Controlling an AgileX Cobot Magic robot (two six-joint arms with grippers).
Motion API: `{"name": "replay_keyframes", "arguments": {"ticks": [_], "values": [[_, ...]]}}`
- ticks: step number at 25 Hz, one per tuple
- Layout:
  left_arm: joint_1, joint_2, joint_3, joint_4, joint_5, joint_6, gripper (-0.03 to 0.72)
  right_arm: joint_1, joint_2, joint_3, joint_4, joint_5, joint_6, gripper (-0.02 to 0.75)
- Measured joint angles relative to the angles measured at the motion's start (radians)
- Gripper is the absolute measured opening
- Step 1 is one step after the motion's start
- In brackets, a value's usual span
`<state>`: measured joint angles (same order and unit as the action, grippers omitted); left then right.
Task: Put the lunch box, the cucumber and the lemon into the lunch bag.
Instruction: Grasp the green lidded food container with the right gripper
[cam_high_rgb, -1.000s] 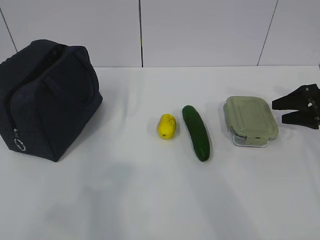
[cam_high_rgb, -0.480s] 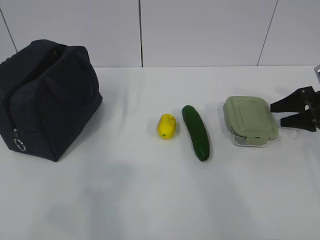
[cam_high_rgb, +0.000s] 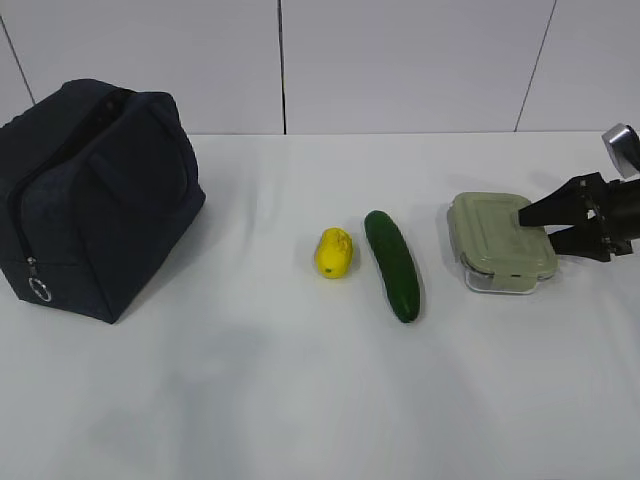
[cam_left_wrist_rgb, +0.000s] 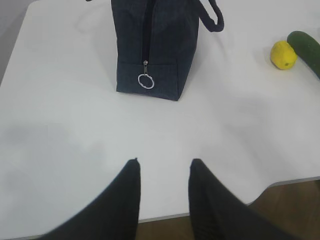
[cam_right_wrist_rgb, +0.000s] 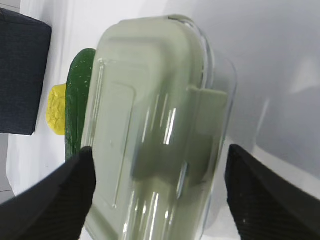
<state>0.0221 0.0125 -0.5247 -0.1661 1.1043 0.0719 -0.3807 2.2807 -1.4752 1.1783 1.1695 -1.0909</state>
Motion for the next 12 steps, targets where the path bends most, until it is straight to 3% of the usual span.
{"name": "replay_keyframes", "arguments": {"ticks": [12], "values": [[0.0,0.0,0.0,0.0,0.0,0.0,0.235,0.019,0.027,-0.027,0.0,0.0,0.018,0.601]]}}
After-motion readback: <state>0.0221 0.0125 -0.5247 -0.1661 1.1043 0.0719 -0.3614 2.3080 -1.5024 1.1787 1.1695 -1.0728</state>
